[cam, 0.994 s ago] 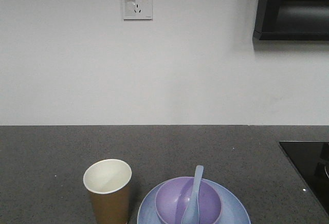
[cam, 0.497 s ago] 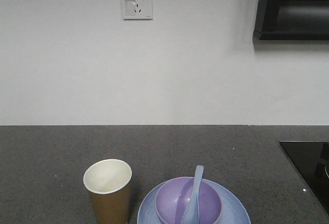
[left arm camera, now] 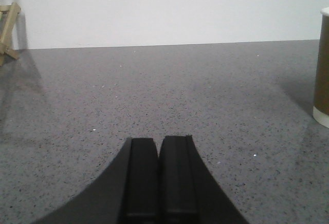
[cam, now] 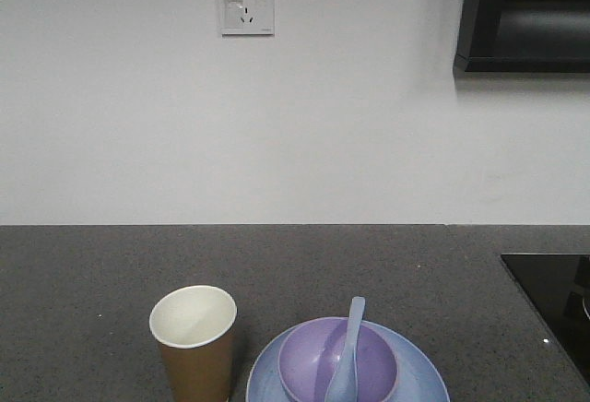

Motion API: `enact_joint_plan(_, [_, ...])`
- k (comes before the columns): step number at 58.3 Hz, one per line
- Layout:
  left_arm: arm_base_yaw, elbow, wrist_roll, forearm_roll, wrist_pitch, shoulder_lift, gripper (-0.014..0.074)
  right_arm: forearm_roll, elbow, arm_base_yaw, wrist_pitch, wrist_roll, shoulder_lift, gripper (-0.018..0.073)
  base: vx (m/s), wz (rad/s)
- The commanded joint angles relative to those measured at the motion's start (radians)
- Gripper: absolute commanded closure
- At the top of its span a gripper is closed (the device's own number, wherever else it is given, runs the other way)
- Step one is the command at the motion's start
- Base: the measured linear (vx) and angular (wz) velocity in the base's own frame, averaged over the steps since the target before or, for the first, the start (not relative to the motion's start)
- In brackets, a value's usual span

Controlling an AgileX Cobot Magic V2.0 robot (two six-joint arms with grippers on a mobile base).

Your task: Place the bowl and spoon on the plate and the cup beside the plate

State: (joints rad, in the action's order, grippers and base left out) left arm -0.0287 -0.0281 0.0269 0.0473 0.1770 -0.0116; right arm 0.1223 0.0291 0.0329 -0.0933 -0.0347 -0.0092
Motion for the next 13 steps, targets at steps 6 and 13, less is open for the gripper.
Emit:
enact_joint_plan(6, [-0.002, -0.026, 0.003, -0.009, -0.081, -0.014, 0.0602, 0.009, 0.018, 0.006, 0.08, 0.006, -0.005, 0.0571, 0.0, 0.0])
enact_joint_plan(13, [-0.002, -0.026, 0.003, -0.009, -0.081, -0.014, 0.0602, 0.009, 0.018, 0.006, 0.08, 0.006, -0.005, 0.0571, 0.0, 0.0])
